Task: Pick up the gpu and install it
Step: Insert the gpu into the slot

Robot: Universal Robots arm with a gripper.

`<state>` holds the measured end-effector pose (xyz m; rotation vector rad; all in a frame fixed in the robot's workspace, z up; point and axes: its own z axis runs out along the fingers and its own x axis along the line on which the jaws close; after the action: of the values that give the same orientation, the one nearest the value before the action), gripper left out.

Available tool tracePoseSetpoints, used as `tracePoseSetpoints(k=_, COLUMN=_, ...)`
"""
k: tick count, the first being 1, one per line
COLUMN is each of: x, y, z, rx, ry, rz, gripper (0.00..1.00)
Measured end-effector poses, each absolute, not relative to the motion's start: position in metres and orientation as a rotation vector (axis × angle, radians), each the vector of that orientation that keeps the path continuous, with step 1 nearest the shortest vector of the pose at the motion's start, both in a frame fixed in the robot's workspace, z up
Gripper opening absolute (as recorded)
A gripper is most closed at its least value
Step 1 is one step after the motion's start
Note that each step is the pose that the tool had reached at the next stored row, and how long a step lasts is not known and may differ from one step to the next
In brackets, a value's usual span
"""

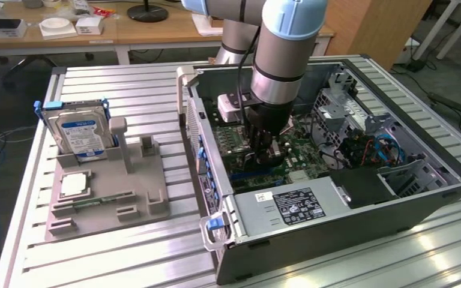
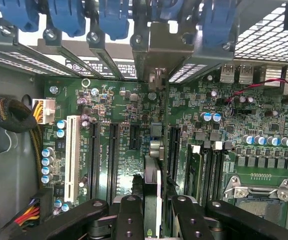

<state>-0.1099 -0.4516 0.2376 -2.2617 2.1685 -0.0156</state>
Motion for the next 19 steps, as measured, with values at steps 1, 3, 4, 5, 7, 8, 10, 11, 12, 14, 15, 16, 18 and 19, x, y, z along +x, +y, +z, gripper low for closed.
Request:
tracePoseSetpoints(k=1, x=-0.1100, y=-0.4514, z=0.2387, rx=-2.258, ry=2.166, rz=-0.020, gripper=0.27)
tracePoseSetpoints(k=3, x=-0.1101, y=-0.4515, z=0.2404, rx=-2.256, ry=2.163, rz=-0.028, gripper=0.27)
tracePoseSetpoints(k=4, x=-0.1100, y=-0.4516, z=0.2406, rx=-2.256, ry=2.163, rz=-0.028, gripper=0.27)
tracePoseSetpoints(k=5, x=-0.1100, y=-0.4516, z=0.2406, rx=-2.256, ry=2.163, rz=-0.028, gripper=0.27)
tracePoseSetpoints(k=7, x=-0.1100, y=-0.4516, z=0.2406, rx=-2.256, ry=2.163, rz=-0.028, gripper=0.27)
tracePoseSetpoints(k=8, x=-0.1100, y=-0.4516, z=0.2406, rx=-2.256, ry=2.163, rz=-0.028, gripper=0.27)
tracePoseSetpoints(k=10, x=-0.1100, y=-0.4516, z=0.2406, rx=-2.257, ry=2.163, rz=-0.028, gripper=0.27)
tracePoseSetpoints(k=11, x=-0.1101, y=-0.4518, z=0.2407, rx=-2.257, ry=2.163, rz=-0.028, gripper=0.27)
tracePoseSetpoints(k=12, x=-0.1101, y=-0.4522, z=0.2407, rx=-2.257, ry=2.163, rz=-0.028, gripper=0.27)
tracePoseSetpoints(k=14, x=-0.1102, y=-0.4533, z=0.2406, rx=-2.256, ry=2.163, rz=-0.028, gripper=0.27)
tracePoseSetpoints(k=15, x=-0.1102, y=-0.4540, z=0.2406, rx=-2.256, ry=2.163, rz=-0.028, gripper=0.27)
tracePoseSetpoints(k=16, x=-0.1103, y=-0.4547, z=0.2406, rx=-2.256, ry=2.163, rz=-0.028, gripper=0.27)
tracePoseSetpoints(k=18, x=-0.1105, y=-0.4550, z=0.2406, rx=-2.256, ry=2.163, rz=-0.028, gripper=0.27)
tracePoseSetpoints(k=19, x=-0.1105, y=-0.4549, z=0.2406, rx=-2.256, ry=2.163, rz=-0.028, gripper=0.27)
